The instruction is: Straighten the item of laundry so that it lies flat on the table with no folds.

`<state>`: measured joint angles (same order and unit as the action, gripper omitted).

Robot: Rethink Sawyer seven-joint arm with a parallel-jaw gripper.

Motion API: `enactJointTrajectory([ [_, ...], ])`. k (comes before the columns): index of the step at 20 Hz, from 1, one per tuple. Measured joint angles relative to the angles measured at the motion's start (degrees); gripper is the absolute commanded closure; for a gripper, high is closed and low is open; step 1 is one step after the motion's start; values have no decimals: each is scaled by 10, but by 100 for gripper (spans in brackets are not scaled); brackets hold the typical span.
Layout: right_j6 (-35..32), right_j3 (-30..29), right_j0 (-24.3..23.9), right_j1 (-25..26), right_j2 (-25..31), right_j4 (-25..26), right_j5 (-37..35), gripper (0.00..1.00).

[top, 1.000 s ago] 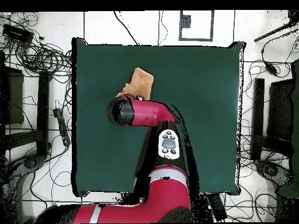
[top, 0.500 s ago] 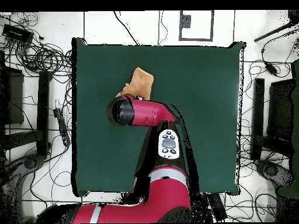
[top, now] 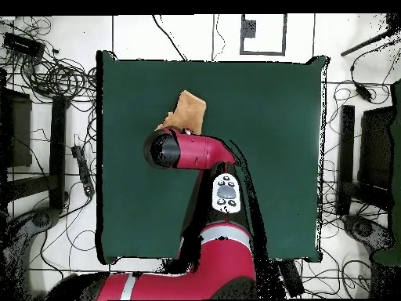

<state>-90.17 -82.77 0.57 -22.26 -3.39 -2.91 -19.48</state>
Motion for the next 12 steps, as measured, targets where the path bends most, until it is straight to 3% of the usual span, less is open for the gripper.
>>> enactJointTrajectory([
  [4,0,0,0,1,0,0,4,0],
  [5,0,0,0,1,0,0,6,100],
  [12,0,1,0,3,-1,0,12,100],
])
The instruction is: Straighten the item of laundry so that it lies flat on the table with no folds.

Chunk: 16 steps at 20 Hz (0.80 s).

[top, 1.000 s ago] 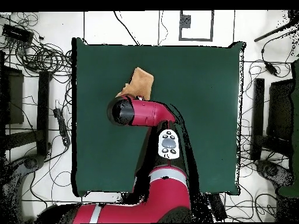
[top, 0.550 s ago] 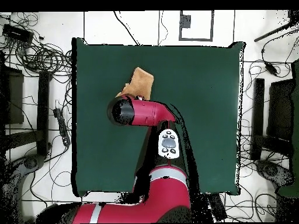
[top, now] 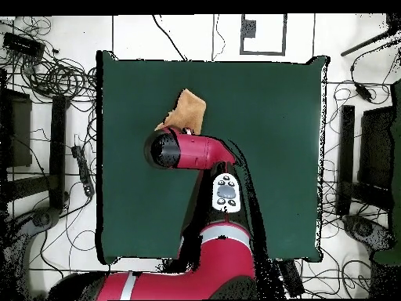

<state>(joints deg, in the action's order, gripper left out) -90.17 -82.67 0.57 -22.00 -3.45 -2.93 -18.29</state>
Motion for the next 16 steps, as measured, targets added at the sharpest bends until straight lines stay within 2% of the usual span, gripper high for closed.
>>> enactJointTrajectory([
  [16,0,-1,0,-9,0,0,-2,100],
])
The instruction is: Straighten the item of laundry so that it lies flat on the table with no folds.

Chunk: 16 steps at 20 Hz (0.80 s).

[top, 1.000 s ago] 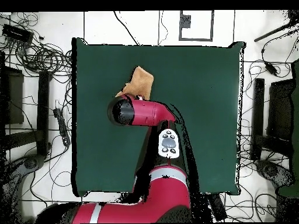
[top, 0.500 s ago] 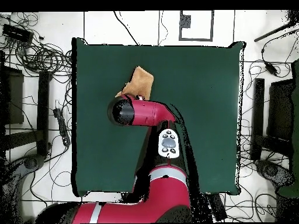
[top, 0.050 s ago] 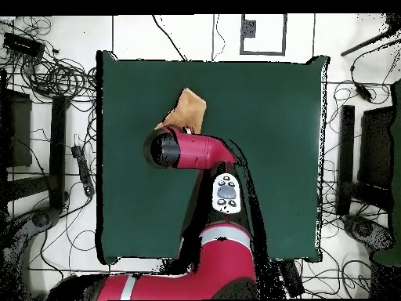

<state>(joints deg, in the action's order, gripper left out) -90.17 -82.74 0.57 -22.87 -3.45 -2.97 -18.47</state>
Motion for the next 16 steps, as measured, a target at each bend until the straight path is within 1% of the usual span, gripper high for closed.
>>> enactJointTrajectory([
  [4,0,-3,0,-13,0,0,-8,100],
  [7,0,-8,0,-37,0,0,-27,100],
  [11,0,-9,-1,-58,0,-1,-45,100],
  [16,0,-9,-1,-73,-1,-1,-58,100],
])
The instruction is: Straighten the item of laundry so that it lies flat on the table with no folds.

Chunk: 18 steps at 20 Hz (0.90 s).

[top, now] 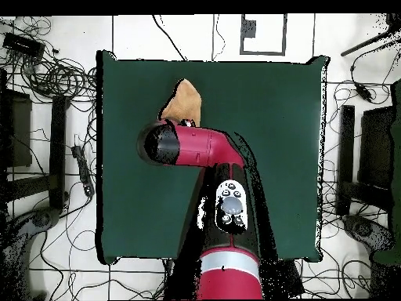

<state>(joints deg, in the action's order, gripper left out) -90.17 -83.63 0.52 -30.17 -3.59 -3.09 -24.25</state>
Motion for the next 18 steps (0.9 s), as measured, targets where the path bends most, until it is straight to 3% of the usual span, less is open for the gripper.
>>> enactJointTrajectory([
  [8,0,0,-12,-9,-1,2,-2,100],
  [18,0,-9,-108,-10,14,30,-1,100],
])
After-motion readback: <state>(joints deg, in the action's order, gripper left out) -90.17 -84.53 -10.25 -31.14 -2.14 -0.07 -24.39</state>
